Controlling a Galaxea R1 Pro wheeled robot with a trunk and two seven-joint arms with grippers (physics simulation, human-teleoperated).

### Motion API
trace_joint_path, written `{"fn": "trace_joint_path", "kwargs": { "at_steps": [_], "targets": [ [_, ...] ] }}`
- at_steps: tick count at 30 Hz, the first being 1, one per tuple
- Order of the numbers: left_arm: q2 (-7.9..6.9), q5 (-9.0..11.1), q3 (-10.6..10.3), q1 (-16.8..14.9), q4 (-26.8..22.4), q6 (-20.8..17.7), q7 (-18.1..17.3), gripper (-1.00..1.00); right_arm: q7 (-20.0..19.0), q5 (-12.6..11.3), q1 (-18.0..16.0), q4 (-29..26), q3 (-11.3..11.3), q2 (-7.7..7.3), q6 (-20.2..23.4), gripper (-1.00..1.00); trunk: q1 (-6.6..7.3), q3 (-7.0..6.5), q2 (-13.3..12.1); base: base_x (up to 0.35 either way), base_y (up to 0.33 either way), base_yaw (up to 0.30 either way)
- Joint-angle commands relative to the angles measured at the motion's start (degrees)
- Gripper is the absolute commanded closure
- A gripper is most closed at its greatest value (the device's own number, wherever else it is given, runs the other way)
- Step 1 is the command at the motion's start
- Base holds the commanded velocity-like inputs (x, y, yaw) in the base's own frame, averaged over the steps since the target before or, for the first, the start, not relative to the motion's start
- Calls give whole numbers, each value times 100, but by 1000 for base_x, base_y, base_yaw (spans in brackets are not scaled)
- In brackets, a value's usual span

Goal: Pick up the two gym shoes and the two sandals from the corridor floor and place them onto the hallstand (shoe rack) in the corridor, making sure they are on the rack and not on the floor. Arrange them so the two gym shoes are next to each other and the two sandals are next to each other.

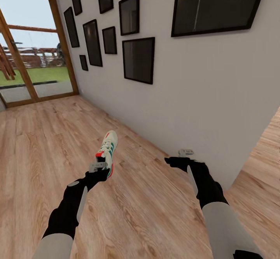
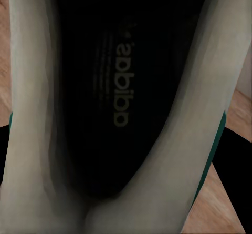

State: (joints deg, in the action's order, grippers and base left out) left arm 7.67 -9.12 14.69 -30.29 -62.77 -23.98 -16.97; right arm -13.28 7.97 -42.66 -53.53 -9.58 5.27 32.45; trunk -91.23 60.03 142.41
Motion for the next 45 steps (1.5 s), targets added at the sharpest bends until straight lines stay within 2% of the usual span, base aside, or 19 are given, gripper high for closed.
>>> {"fn": "trace_joint_path", "kwargs": {
  "at_steps": [1,15,36,39,42,45],
  "targets": [
    [7,-55,25,-4,-10,-19,-61,100,-51,60,-5,-8,-26,9,25,-100,0,6,2,110,288,-221],
    [7,-55,25,-4,-15,-19,-61,100,-52,56,-5,-8,-26,9,25,-100,0,6,2,16,288,-288],
    [7,-55,4,-4,-16,-20,-61,100,-54,31,-5,-19,-44,3,25,-100,0,6,2,0,12,-300],
    [7,-55,-197,-5,-16,-26,-61,100,-53,21,-5,-22,-50,1,25,-100,0,6,2,0,0,-300],
    [7,-55,-670,-4,-16,-27,-60,100,-76,4,-5,-13,-65,0,25,-100,0,6,2,6,8,-300],
    [7,-55,-914,-2,-16,-27,-60,100,-83,2,-5,-14,-68,0,25,-100,0,6,2,62,103,-300]
  ]
}}
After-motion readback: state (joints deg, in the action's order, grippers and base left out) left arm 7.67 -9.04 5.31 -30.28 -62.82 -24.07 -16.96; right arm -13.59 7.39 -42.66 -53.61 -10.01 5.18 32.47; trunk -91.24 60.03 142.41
